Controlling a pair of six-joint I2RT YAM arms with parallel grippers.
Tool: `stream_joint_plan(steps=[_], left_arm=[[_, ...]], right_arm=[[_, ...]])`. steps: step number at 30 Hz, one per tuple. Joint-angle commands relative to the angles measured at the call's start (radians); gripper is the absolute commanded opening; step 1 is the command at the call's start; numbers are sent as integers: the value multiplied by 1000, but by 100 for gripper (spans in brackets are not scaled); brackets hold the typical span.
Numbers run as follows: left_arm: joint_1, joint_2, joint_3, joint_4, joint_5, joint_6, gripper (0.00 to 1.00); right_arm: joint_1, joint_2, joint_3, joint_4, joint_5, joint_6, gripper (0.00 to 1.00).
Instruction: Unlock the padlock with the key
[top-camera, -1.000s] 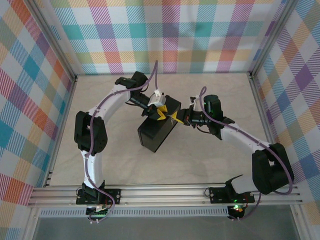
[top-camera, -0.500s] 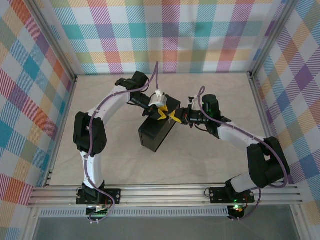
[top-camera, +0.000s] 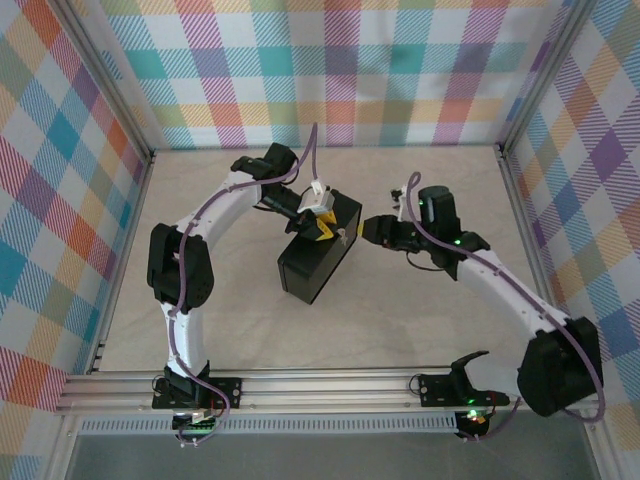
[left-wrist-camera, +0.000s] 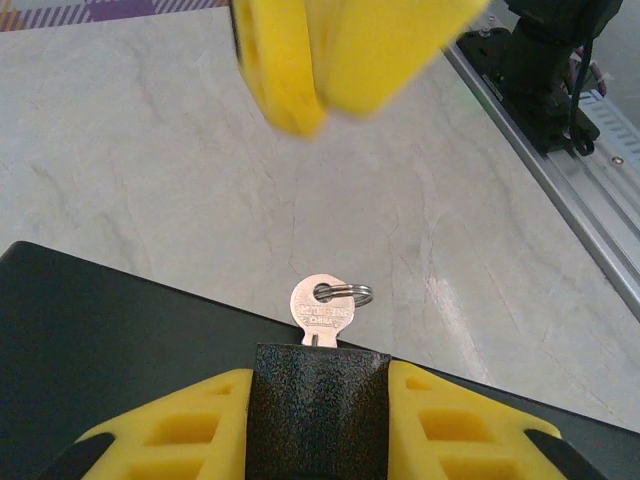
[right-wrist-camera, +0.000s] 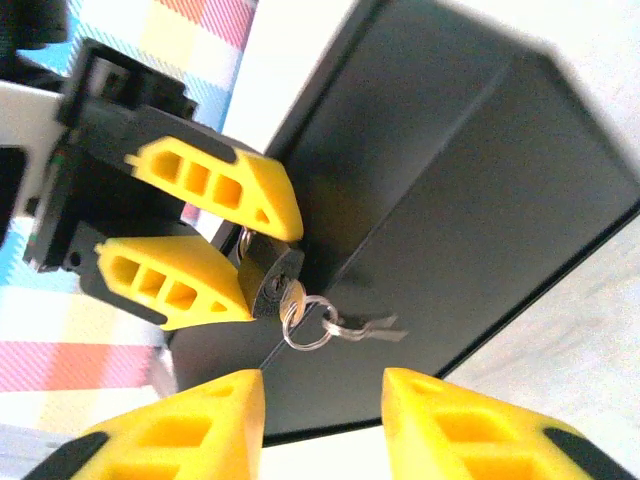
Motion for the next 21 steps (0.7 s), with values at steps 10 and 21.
stream_joint_plan(steps=[10,21], left_arm=[[7,54,46,-122,19,34,20],[8,72,79,-163,30,57,20]], right_arm=[[9,6,-163,348,-159,-1090,30],[75,113,-143,433,-111,-1269,23]])
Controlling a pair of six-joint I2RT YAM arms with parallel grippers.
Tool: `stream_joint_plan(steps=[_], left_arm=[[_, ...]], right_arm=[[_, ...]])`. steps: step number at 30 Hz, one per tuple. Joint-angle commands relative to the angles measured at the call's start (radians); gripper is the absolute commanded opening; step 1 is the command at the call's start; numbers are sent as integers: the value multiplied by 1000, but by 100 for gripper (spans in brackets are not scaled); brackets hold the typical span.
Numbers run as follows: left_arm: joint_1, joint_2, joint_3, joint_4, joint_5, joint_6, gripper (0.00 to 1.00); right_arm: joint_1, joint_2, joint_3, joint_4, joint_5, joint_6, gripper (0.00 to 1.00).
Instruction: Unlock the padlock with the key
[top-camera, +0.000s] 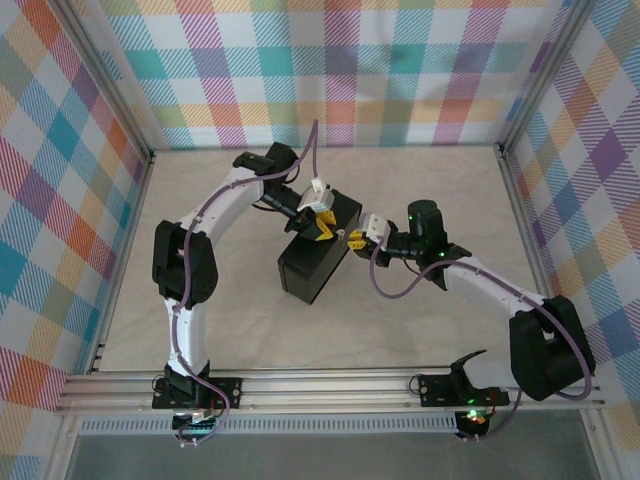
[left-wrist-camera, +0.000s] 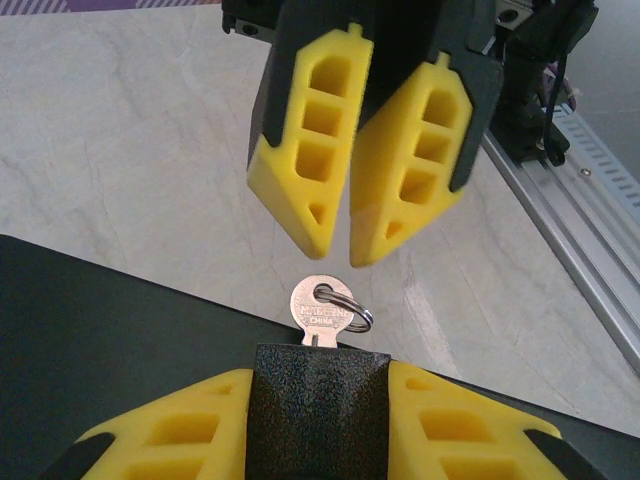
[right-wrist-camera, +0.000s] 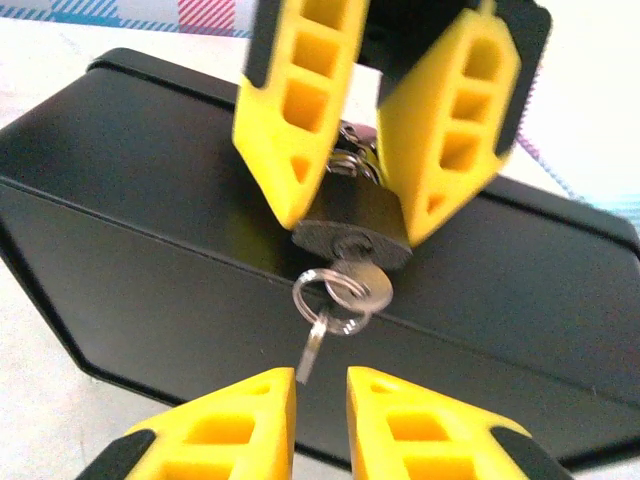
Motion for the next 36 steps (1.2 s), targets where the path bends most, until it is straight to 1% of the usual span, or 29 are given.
stream_joint_plan(steps=[1,9,12,17,26,36], left_arm=[[5,24,8,-59,5,32,20],[10,29,13,-64,12,37,19],[10,26,13,-64,13,37,19],[10,23,14,-62,11,35,19],[9,22,14,-63,11,32,19],[10,24,16,-61,15,31,19]], right_arm=[[29,9,28,64,15,-108,23],[46,30,35,95,78,-124,24],[46,27,35,96,105,-131,26],[46,10,37,57,141,-168,27],[46,13,57,76,109,-155,28],[76,38,78,69,89,-156,27]])
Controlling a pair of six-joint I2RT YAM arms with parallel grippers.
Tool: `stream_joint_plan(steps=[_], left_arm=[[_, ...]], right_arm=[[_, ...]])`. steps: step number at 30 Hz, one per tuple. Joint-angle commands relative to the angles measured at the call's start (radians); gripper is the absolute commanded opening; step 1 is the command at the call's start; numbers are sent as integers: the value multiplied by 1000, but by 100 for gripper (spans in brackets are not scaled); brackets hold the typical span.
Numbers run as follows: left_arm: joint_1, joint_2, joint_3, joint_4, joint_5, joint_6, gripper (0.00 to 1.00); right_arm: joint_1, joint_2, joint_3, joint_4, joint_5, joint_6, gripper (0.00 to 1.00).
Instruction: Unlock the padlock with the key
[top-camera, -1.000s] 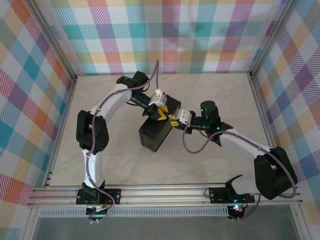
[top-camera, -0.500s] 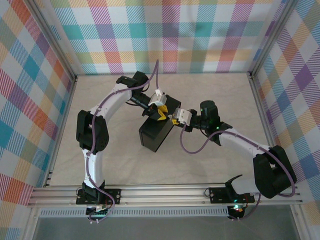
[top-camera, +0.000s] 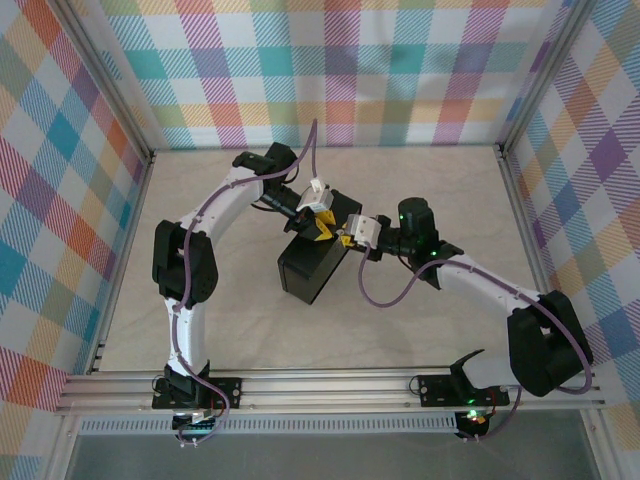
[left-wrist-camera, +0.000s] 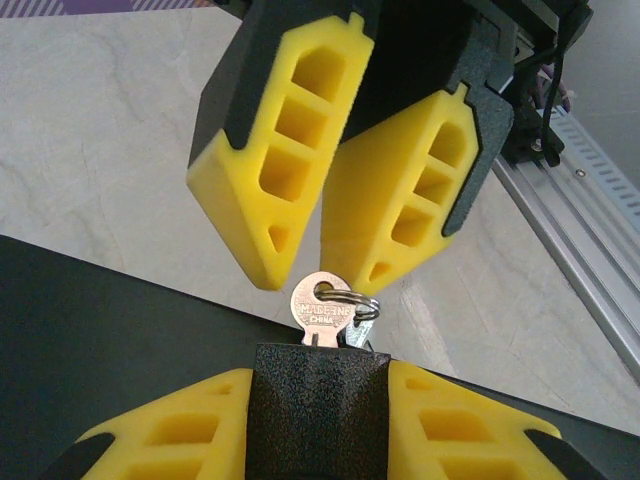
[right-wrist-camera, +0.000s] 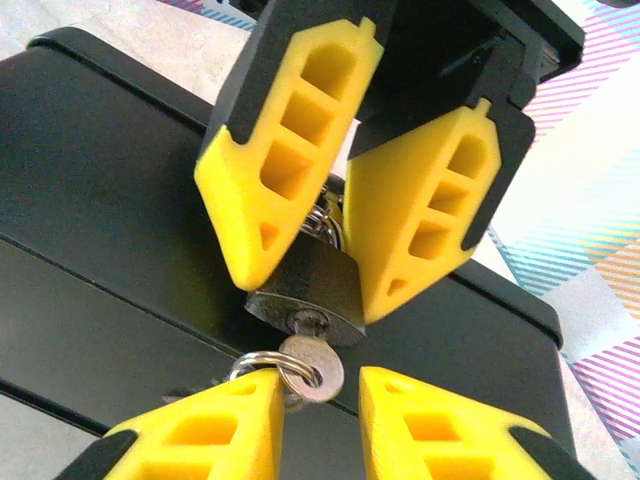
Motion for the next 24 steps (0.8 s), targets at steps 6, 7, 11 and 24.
stream_joint_plan(steps=[6,7,11,24], left_arm=[[4,21,9,-46,8,17,18],[4,20,9,-47,9,17,18],[4,17,3,-46,12,18,18],[-3,-6,-49,39,-7,-18,17]], right_arm=[[20,19,46,11,-45,-14,23],[19,21,49,6,-47,-16,22],[19,35,67,-31,-45,-16,14],[19,85,291,-359,-213,604,0]])
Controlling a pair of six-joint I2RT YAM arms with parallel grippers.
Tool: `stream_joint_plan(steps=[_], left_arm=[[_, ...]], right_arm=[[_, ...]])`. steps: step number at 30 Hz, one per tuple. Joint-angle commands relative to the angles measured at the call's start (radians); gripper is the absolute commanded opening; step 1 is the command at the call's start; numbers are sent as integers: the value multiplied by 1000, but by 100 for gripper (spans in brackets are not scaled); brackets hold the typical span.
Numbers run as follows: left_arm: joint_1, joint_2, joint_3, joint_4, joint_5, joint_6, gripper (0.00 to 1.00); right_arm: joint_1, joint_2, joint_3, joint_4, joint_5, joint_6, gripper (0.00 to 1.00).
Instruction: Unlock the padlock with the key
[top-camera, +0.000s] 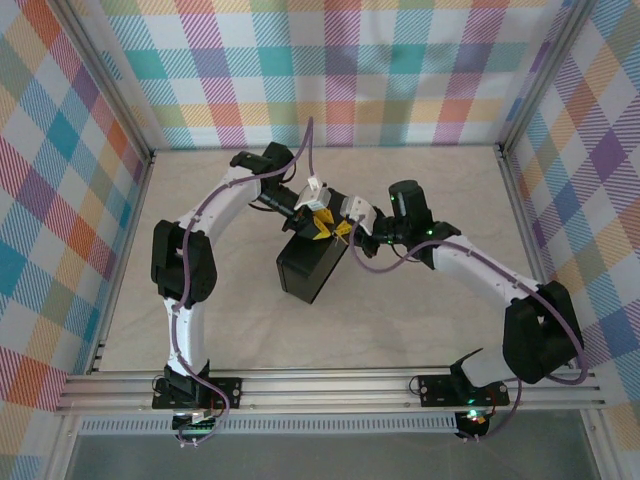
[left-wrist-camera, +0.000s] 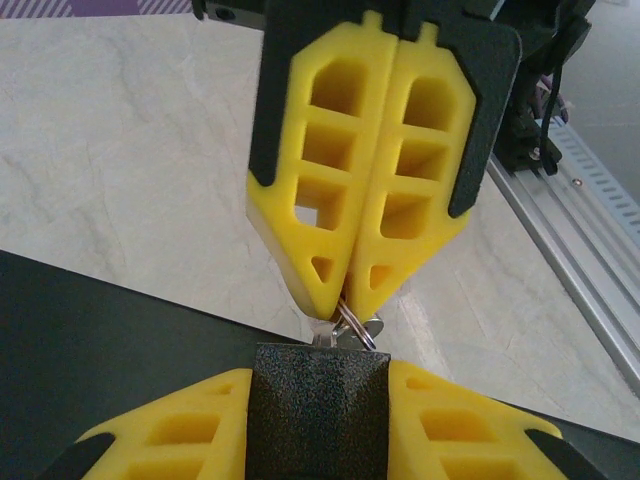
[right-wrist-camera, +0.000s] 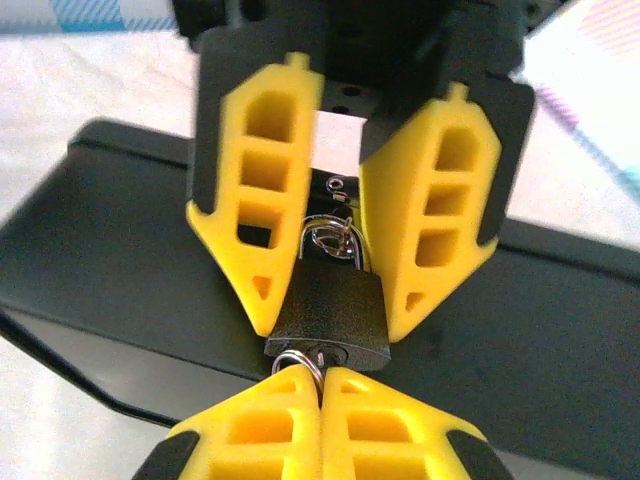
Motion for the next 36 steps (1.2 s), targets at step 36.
stream_joint_plan(steps=[36], left_arm=[[58,-101,-11,81,26,-63,45]], right_arm=[[-27,-8,-14,26,54,1347,1]])
